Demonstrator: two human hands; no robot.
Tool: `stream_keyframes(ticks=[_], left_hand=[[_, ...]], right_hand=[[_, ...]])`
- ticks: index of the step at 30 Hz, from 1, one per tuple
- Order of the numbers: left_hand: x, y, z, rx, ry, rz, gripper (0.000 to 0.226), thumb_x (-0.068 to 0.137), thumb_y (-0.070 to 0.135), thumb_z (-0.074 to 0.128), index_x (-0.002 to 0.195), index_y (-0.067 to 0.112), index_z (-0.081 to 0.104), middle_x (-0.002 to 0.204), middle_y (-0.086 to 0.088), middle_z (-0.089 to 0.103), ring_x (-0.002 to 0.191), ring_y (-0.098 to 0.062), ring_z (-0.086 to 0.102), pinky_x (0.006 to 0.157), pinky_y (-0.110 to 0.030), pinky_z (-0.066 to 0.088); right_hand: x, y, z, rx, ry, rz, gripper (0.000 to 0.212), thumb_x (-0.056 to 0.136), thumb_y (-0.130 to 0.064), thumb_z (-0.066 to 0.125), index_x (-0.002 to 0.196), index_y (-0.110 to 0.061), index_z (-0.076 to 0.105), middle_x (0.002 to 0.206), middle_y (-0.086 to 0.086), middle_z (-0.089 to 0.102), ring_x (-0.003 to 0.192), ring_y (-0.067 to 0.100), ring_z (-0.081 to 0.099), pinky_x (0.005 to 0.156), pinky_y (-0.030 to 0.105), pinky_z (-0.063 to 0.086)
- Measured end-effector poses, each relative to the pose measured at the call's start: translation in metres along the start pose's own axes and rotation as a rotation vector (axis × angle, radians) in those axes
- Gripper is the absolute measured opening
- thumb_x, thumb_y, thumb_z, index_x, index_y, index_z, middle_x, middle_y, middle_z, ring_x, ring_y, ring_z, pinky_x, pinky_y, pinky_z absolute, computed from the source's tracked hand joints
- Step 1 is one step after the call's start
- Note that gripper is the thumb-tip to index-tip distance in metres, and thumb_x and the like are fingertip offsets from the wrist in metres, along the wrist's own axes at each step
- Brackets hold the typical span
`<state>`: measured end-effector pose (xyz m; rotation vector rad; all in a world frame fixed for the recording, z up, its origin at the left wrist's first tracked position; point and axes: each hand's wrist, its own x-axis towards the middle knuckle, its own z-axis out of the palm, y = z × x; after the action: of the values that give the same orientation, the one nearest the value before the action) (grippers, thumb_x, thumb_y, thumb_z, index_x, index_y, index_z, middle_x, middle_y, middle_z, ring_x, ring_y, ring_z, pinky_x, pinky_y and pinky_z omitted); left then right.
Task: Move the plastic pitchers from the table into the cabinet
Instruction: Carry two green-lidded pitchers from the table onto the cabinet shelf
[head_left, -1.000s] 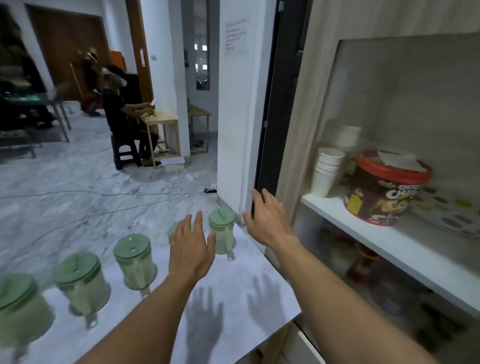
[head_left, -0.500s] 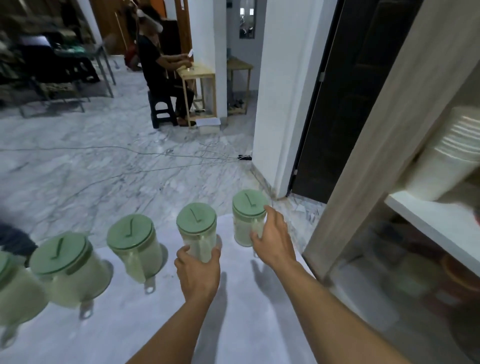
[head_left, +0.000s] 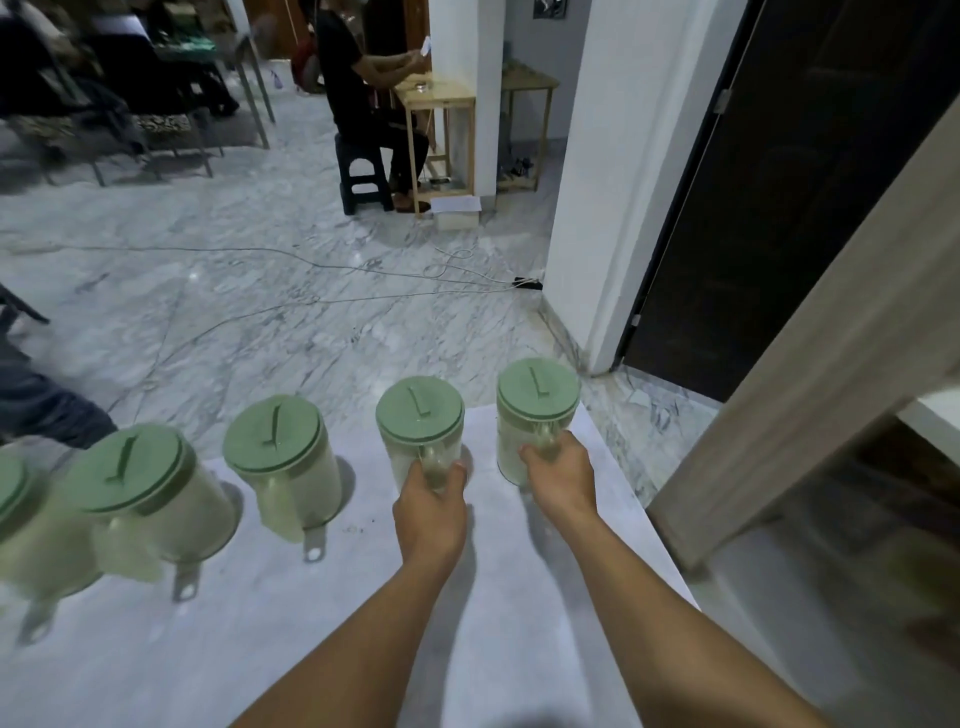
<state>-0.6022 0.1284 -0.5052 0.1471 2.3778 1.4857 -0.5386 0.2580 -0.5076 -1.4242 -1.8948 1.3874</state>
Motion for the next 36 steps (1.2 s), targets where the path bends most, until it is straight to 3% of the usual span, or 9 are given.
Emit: stream_keyframes(ticks=[4,11,18,21,27,32,36], left_hand=[[0.0,0.006,-0.004,0.044,0.042,0.098,0.018,0.095,0.031,0.055,0.092,0.013,0.055,0.085,-0.005,0.059,0.079,-0.027,0.05,0.069,-0.031,0.035],[-0.006,0.029,-0.019,0.012,0.053,0.168,0.023,0.093,0.029,0.057,0.086,0.007,0.055,0.08,-0.007,0.061,0.074,-0.026,0.053,0.066,-0.031,0.035],[-0.023,0.067,-0.058,-0.023,0.015,0.261,0.023,0.092,0.028,0.058,0.085,0.007,0.057,0.073,-0.003,0.059,0.069,-0.022,0.052,0.064,-0.031,0.033],[-0.035,0.078,-0.079,-0.054,-0.038,0.305,0.023,0.091,0.03,0.057,0.086,0.007,0.06,0.08,-0.007,0.067,0.076,-0.027,0.058,0.067,-0.031,0.036],[-0.078,0.112,-0.129,-0.103,-0.193,0.431,0.024,0.088,0.029,0.056,0.085,0.005,0.062,0.08,-0.009,0.068,0.076,-0.027,0.06,0.057,-0.032,0.037],[-0.13,0.131,-0.17,-0.166,-0.337,0.53,0.027,0.085,0.027,0.054,0.083,0.001,0.064,0.077,-0.011,0.068,0.07,-0.023,0.059,0.055,-0.027,0.04],[-0.18,0.145,-0.197,-0.204,-0.451,0.576,0.027,0.084,0.028,0.055,0.078,0.003,0.064,0.072,-0.011,0.067,0.075,-0.029,0.063,0.058,-0.033,0.042]], right_hand=[[-0.002,-0.003,-0.001,0.043,0.013,-0.052,0.021,0.09,-0.019,0.063,0.111,-0.012,0.064,0.103,0.008,0.07,0.096,0.027,0.064,0.074,0.028,0.043],[-0.023,-0.022,-0.017,0.07,0.04,-0.091,0.019,0.091,-0.018,0.062,0.109,-0.011,0.062,0.099,0.007,0.069,0.09,0.025,0.064,0.074,0.029,0.045],[-0.071,-0.062,-0.047,0.058,0.142,-0.133,0.014,0.09,-0.018,0.062,0.102,-0.01,0.061,0.088,0.006,0.066,0.074,0.02,0.058,0.057,0.028,0.04],[-0.106,-0.078,-0.06,0.073,0.193,-0.15,0.011,0.09,-0.015,0.062,0.099,-0.009,0.06,0.082,0.004,0.063,0.066,0.011,0.054,0.056,0.022,0.04],[-0.193,-0.108,-0.096,0.114,0.386,-0.148,0.009,0.085,-0.017,0.063,0.091,-0.011,0.065,0.079,0.005,0.065,0.073,0.023,0.059,0.063,0.032,0.044],[-0.279,-0.123,-0.134,0.117,0.566,-0.122,0.007,0.086,-0.016,0.062,0.085,-0.01,0.062,0.065,0.001,0.056,0.059,0.018,0.05,0.053,0.03,0.037],[-0.357,-0.131,-0.17,0.104,0.697,-0.111,0.005,0.085,-0.019,0.064,0.083,-0.014,0.065,0.073,0.003,0.063,0.069,0.021,0.058,0.062,0.032,0.043]])
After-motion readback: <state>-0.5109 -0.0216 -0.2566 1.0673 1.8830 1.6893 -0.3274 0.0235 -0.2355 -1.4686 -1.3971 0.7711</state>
